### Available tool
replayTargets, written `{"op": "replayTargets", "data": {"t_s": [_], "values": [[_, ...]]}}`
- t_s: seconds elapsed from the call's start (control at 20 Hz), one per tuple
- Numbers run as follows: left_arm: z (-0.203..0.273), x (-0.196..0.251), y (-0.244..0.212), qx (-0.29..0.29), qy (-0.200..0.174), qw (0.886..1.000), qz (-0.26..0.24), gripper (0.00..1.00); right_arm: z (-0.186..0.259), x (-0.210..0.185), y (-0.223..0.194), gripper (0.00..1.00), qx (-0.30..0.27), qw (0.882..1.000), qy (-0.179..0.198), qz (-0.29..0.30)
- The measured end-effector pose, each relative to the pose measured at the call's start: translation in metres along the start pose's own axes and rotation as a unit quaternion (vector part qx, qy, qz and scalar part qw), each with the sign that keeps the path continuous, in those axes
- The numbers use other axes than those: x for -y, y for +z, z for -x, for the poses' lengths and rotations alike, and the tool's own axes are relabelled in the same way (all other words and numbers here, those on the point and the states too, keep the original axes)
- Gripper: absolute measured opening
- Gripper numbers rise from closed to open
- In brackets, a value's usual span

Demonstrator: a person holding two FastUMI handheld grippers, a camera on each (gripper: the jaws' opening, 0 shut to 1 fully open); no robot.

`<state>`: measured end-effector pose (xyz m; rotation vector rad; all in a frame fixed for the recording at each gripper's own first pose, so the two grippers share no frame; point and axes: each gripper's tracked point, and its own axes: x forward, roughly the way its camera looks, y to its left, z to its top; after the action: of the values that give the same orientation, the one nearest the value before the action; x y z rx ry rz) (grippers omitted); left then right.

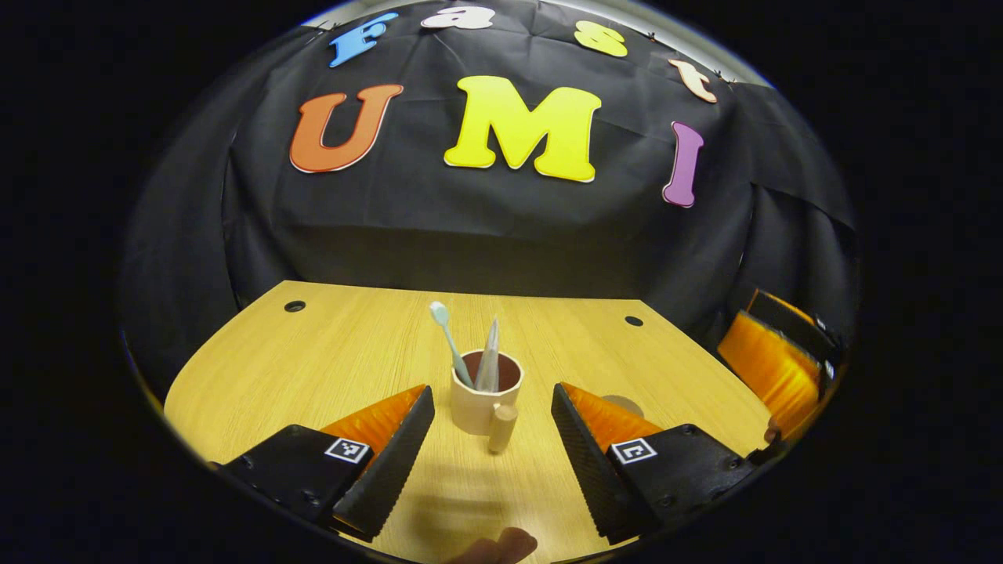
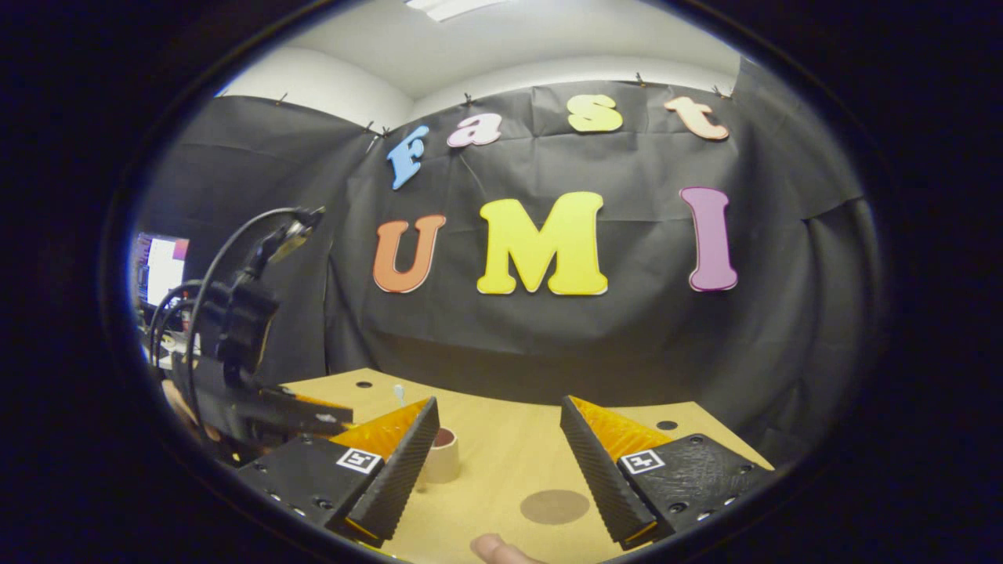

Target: Put the toothbrush and toothpaste on the desktop into the cup, then pick up the cup and place it on the coaster on the desktop.

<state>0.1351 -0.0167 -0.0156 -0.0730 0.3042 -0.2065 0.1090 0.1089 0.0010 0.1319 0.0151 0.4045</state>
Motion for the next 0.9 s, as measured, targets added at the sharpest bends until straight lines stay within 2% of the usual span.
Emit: {"op": "replayTargets", "data": {"t_s": [0.25,0.45,0.7,0.9], "values": [[-0.008,0.011,0.009,-0.062,0.029,0.998,0.008,0.96,0.047,0.020,-0.010,0.94,0.022,1.000,-0.003,-0.005],[-0.022,0.012,-0.006,-0.132,0.039,0.990,0.022,0.95,0.061,0.043,-0.025,0.96,0.015,1.000,-0.024,-0.001],[-0.048,-0.002,-0.038,-0.235,0.062,0.968,0.054,0.96,0.067,0.053,-0.022,0.94,0.024,0.999,-0.028,-0.036],[-0.070,0.010,-0.058,-0.299,0.046,0.949,0.094,0.95,0.067,0.067,-0.029,0.95,0.021,0.998,-0.037,-0.045]]}}
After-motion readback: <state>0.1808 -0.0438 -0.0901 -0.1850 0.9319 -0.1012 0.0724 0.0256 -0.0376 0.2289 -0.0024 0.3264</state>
